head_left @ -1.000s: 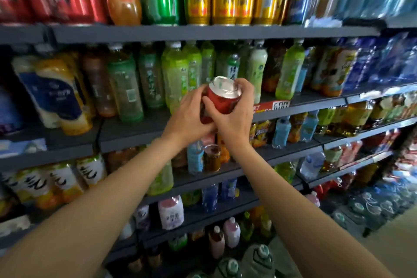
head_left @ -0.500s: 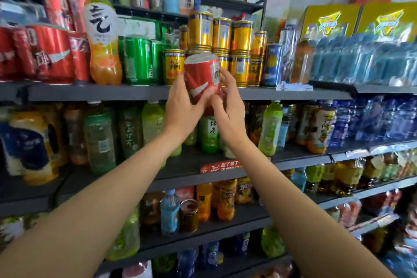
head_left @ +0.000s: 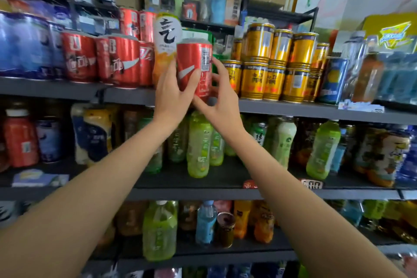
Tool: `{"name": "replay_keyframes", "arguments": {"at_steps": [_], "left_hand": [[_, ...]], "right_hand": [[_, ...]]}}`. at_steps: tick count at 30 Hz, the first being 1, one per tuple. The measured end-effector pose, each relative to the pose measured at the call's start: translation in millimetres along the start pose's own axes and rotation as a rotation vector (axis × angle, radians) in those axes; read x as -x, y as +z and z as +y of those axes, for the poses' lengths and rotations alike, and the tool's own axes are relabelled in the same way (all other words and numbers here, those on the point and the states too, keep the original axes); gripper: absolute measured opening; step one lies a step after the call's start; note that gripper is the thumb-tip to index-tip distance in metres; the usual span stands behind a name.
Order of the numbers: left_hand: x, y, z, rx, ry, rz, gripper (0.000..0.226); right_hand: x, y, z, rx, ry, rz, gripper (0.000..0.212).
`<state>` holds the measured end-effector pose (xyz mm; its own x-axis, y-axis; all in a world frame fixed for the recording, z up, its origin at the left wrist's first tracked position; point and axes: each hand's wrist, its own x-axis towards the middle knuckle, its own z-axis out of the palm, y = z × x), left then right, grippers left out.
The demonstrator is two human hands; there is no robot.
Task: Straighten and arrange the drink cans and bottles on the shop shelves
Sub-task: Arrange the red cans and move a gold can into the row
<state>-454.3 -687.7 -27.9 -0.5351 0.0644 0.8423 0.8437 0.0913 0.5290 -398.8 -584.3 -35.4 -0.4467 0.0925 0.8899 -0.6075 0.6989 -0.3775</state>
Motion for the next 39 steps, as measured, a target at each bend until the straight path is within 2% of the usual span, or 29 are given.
{"name": "replay_keyframes", "arguments": {"at_steps": [3, 7, 12, 18, 26, 34, 36, 39], "left_hand": [[-19, -57, -25, -0.089, 0.02, -0.055, 0.054], [-40, -126, -58, -0.194, 0.09, -0.119, 0.064], [-43, -170, -76, -0.065, 0.126, -0.1, 0.071], [-62, -203, -111, -0.106, 0.059, -0.113, 0.07], [-76, -200, -125, -0.243, -0.018, -0.171, 0.07], [-85, -200, -133, -0.427, -0.071, -0.208, 0.08], [-85, -197, -132, -0.458, -0.087, -0.191, 0.08], [-87, -195, -131, -0.491, -0.101, -0.173, 0.081]], "right_hand": [[-11, 65, -20, -0.02, 0.009, 0.081, 0.077], [-12, 141, -38, -0.018, 0.038, 0.25, 0.077], [-17, 194, -69, 0.027, -0.005, 0.379, 0.07], [-33, 241, -81, 0.217, 0.02, 0.278, 0.066], [-39, 265, -65, 0.518, 0.017, 0.349, 0.055], [-46, 262, -63, 0.585, 0.149, 0.137, 0.06], [-48, 261, -66, 0.572, 0.179, 0.118, 0.056], [-44, 260, -68, 0.502, 0.12, 0.167, 0.039]]}}
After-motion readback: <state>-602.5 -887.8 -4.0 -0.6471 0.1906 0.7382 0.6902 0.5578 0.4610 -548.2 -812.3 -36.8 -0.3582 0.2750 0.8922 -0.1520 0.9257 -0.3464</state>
